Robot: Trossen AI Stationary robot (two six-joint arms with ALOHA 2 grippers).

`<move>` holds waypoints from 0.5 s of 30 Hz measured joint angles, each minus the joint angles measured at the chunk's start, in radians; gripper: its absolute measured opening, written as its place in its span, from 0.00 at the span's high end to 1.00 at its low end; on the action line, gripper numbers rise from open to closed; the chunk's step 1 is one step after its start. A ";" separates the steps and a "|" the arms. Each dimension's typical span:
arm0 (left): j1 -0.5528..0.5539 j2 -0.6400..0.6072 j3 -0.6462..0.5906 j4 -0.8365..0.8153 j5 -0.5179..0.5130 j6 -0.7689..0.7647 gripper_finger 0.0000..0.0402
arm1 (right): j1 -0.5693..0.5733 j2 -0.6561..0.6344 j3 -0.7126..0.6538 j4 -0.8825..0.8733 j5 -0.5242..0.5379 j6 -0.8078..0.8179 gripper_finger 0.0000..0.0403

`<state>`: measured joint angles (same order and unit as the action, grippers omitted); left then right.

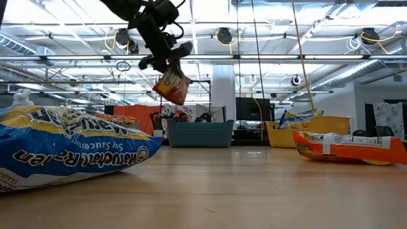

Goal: Sort Maruchan noodles
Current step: Put the bottom red noodle pack into the blue bin

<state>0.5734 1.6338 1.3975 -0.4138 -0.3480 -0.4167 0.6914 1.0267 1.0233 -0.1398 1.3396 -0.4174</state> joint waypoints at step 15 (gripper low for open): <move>-0.174 0.094 0.001 0.077 -0.449 -0.145 0.68 | 0.000 0.000 0.000 0.001 0.000 -0.044 0.60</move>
<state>0.3998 1.7277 1.3987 -0.3365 -0.7971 -0.5616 0.6910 1.0264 1.0233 -0.1392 1.3399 -0.4616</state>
